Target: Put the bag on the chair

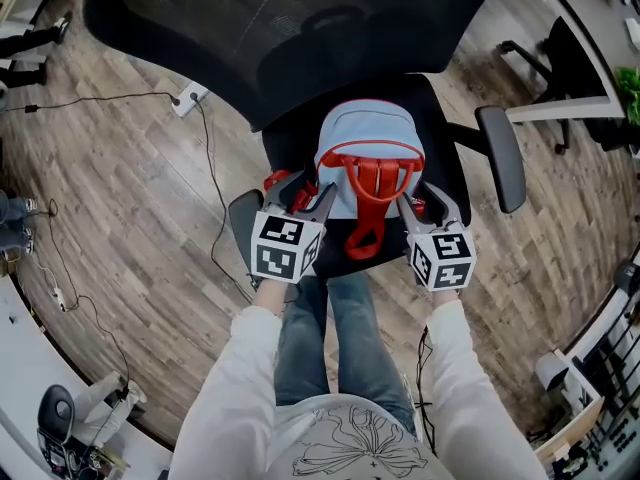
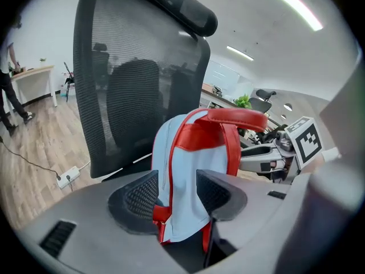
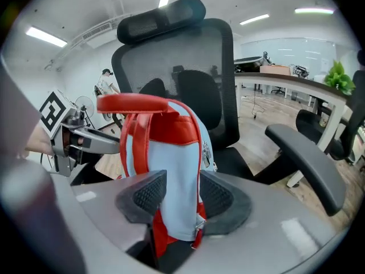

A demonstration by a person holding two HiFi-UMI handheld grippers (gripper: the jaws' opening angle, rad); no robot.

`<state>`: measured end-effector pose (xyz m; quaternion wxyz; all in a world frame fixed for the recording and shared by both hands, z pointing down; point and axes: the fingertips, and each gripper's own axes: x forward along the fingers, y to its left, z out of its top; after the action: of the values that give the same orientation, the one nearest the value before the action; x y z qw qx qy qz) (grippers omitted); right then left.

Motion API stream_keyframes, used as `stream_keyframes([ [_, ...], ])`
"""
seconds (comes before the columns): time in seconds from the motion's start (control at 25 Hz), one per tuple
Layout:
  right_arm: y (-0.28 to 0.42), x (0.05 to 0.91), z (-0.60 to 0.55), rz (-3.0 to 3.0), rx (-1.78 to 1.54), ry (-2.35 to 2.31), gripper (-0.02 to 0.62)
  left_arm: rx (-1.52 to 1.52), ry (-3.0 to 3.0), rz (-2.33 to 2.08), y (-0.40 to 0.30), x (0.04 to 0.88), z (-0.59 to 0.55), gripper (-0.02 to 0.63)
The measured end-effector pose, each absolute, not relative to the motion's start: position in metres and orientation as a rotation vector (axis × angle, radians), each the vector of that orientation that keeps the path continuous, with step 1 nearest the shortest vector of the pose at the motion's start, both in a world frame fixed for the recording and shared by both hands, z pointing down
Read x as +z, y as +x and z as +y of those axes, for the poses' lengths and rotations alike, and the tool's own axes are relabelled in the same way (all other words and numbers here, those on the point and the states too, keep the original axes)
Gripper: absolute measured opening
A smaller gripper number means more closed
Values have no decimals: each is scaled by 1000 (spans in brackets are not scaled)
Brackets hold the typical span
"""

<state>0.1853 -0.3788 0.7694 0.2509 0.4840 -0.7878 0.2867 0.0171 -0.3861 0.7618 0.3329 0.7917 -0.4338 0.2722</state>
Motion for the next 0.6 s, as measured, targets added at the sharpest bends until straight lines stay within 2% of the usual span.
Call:
stream_keyframes([
  [0.28,194,693,-381,-2162,730,1536,182,597,2122,-1221,1,695,-392,192],
  [0.32,195,677,-382,-2174,706,1568,162,574,2140,-1232,1,680,-394,192],
  [0.4,194,644,-384,-2199,642,1632,76,515,2183,-1250,1,647,-395,190],
  [0.44,193,627,-384,-2212,610,1657,44,485,2210,-1258,2,630,-396,170],
  [0.52,189,595,-384,-2233,552,1695,30,437,2270,-1278,5,594,-397,100],
  [0.6,185,561,-384,-2250,482,1733,15,398,2331,-1305,7,558,-400,92],
])
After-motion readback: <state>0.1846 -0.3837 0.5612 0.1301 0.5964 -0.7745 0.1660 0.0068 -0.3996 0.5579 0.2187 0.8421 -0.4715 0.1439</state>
